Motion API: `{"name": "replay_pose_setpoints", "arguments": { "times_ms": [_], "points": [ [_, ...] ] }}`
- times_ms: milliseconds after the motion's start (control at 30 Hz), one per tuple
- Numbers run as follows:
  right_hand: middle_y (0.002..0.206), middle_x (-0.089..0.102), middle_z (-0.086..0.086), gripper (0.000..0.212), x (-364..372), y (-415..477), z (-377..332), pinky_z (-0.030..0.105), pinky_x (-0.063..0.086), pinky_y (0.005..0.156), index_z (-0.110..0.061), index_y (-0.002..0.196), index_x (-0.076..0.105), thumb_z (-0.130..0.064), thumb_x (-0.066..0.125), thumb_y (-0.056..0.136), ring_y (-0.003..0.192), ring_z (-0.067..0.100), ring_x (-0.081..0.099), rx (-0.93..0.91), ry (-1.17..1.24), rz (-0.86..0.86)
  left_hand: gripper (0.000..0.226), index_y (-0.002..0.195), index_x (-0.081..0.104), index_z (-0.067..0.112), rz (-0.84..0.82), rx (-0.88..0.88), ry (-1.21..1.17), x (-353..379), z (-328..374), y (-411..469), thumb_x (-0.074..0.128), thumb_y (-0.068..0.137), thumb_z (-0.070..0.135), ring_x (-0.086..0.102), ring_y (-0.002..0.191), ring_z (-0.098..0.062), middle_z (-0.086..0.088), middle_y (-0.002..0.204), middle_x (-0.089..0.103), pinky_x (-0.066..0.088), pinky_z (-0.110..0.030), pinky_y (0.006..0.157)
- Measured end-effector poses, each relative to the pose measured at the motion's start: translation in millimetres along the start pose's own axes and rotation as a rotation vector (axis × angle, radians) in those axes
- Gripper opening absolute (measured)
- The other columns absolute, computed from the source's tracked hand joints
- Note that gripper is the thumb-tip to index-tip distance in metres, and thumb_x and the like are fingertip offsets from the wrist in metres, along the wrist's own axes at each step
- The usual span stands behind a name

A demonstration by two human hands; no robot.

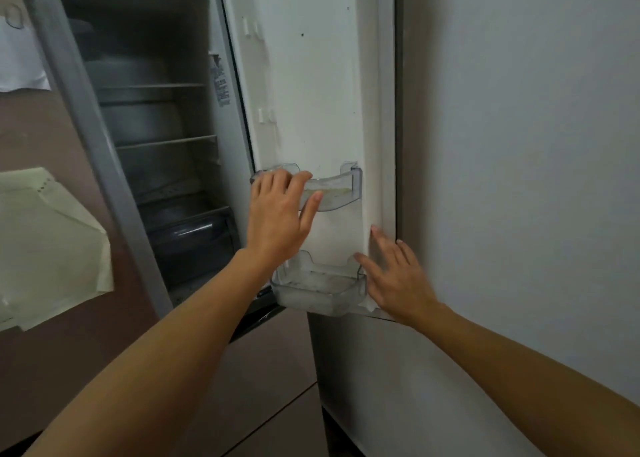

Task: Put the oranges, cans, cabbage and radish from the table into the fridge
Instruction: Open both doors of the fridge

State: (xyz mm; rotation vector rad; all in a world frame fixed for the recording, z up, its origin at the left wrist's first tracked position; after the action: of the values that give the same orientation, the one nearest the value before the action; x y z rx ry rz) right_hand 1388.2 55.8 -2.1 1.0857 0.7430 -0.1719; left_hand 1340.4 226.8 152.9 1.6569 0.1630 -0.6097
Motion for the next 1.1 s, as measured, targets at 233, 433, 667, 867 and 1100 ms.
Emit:
{"name": "replay_pose_setpoints", "arguments": {
  "times_ms": [233, 433, 667, 867, 1100],
  "points": [
    [0.150, 0.029, 0.031, 0.040, 38.4, 7.1, 54.5, 0.055, 0.038, 0.105, -0.016, 0.120, 0.063, -0.029, 0.068, 0.082, 0.130, 0.042, 0.044, -0.065, 0.096, -0.009, 0.044, 0.120, 0.058, 0.016, 0.054, -0.067, 0.190, 38.9, 37.9, 21.3, 0.038, 0.098, 0.048, 0.050, 0.095, -0.026, -0.008, 0.098, 0.057, 0.036, -0.043, 0.094],
    [0.151, 0.028, 0.029, 0.037, 55.8, 11.8, 74.7, 0.055, 0.039, 0.104, -0.020, 0.120, 0.063, -0.037, 0.058, 0.088, 0.131, 0.040, 0.043, -0.126, 0.140, 0.042, 0.045, 0.122, 0.057, 0.015, 0.080, -0.089, 0.294, 54.9, 50.8, 28.7, 0.036, 0.099, 0.048, 0.051, 0.093, -0.028, -0.010, 0.098, 0.057, 0.036, -0.042, 0.092],
    [0.151, 0.032, 0.025, 0.032, 41.7, 11.6, 72.6, 0.054, 0.042, 0.099, -0.019, 0.115, 0.066, -0.032, 0.052, 0.089, 0.128, 0.039, 0.046, -0.083, 0.209, 0.106, 0.049, 0.133, 0.051, 0.013, 0.004, -0.102, 0.257, 52.8, 52.5, 28.0, 0.037, 0.099, 0.046, 0.050, 0.103, -0.028, -0.011, 0.108, 0.056, 0.037, -0.042, 0.098],
    [0.133, 0.056, 0.016, 0.026, -11.0, 8.0, 35.3, 0.043, 0.045, 0.090, -0.014, 0.103, 0.067, -0.014, 0.061, 0.078, 0.116, 0.031, 0.055, -0.142, 0.385, 0.278, 0.039, 0.126, 0.054, 0.008, -0.005, -0.171, 0.121, 22.4, 21.8, -33.2, 0.053, 0.091, 0.026, 0.048, 0.116, -0.027, -0.014, 0.127, 0.052, 0.045, -0.039, 0.095],
    [0.087, 0.066, 0.003, 0.019, -27.4, 37.1, -103.8, 0.033, 0.053, 0.061, -0.013, 0.096, 0.067, -0.021, 0.051, 0.088, 0.073, 0.019, 0.061, -0.289, 0.681, 0.123, 0.018, 0.107, 0.064, 0.014, -0.200, -0.884, -0.068, -26.0, -90.9, -200.6, 0.057, 0.091, 0.020, 0.060, 0.086, -0.018, -0.002, 0.099, 0.063, 0.051, -0.035, 0.075]
  ]
}}
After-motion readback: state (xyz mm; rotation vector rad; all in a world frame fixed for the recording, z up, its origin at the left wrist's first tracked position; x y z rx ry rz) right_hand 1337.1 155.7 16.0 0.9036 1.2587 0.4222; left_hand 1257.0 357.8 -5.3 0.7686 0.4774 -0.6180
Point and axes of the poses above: each hand's wrist, its own y-axis towards the middle knuckle, its own x-axis out of the palm, z = x × y, the point moved 8 cm from there along y, towards the middle knuckle
